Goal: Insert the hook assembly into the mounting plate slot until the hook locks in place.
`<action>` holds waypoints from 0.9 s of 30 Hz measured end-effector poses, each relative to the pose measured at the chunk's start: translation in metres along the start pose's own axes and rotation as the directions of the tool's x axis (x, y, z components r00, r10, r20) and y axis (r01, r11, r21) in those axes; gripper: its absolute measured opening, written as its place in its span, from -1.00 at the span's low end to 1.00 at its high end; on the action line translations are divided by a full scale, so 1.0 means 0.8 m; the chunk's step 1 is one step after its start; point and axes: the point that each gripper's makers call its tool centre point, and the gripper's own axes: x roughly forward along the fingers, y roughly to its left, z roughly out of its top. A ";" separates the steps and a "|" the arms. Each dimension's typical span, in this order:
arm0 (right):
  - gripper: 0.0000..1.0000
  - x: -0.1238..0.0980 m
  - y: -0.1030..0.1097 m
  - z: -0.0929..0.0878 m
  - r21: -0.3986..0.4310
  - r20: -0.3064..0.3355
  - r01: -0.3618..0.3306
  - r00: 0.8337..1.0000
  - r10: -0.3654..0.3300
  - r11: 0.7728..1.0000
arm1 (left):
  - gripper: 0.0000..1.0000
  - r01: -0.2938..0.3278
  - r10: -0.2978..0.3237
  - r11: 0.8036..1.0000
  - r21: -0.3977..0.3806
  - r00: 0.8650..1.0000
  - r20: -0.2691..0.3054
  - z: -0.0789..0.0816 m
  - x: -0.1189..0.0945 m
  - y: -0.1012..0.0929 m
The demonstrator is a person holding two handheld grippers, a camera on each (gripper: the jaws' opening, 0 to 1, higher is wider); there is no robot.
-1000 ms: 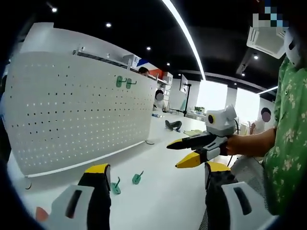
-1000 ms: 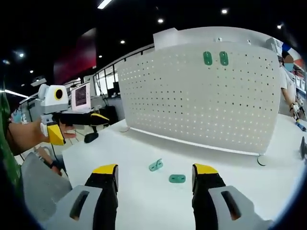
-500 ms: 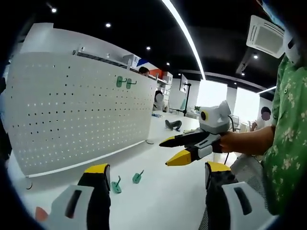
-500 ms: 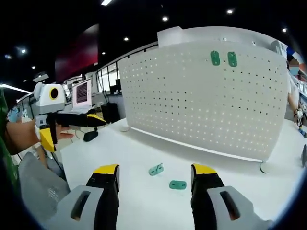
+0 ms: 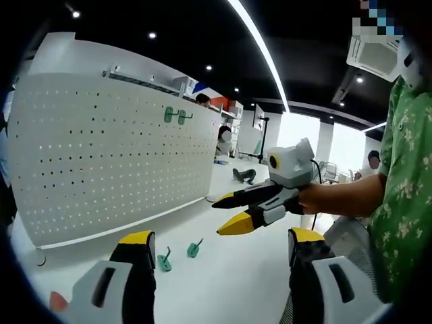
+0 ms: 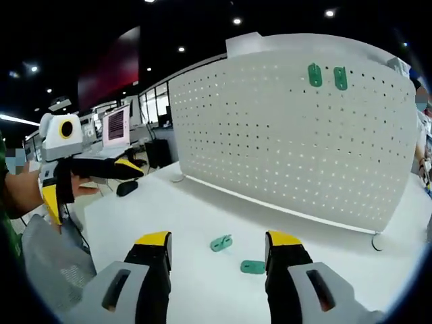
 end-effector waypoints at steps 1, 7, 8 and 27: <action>0.11 0.004 -0.001 -0.001 -0.001 -0.007 -0.003 1.000 0.003 1.000 | 0.66 -0.002 0.002 1.000 0.000 1.000 0.000 0.000 0.000 0.001; 0.09 0.021 -0.004 -0.013 -0.002 -0.052 -0.014 0.999 0.014 1.000 | 0.65 -0.007 0.007 1.000 -0.001 1.000 -0.001 -0.001 -0.003 0.004; 0.09 0.023 -0.003 -0.014 -0.002 -0.057 -0.017 0.998 0.017 1.000 | 0.66 -0.009 0.009 1.000 -0.001 1.000 -0.002 -0.001 -0.004 0.004; 0.03 0.071 -0.005 -0.037 0.029 -0.163 -0.040 0.986 0.044 0.999 | 0.64 -0.016 0.016 1.000 -0.008 1.000 -0.003 -0.003 -0.008 0.008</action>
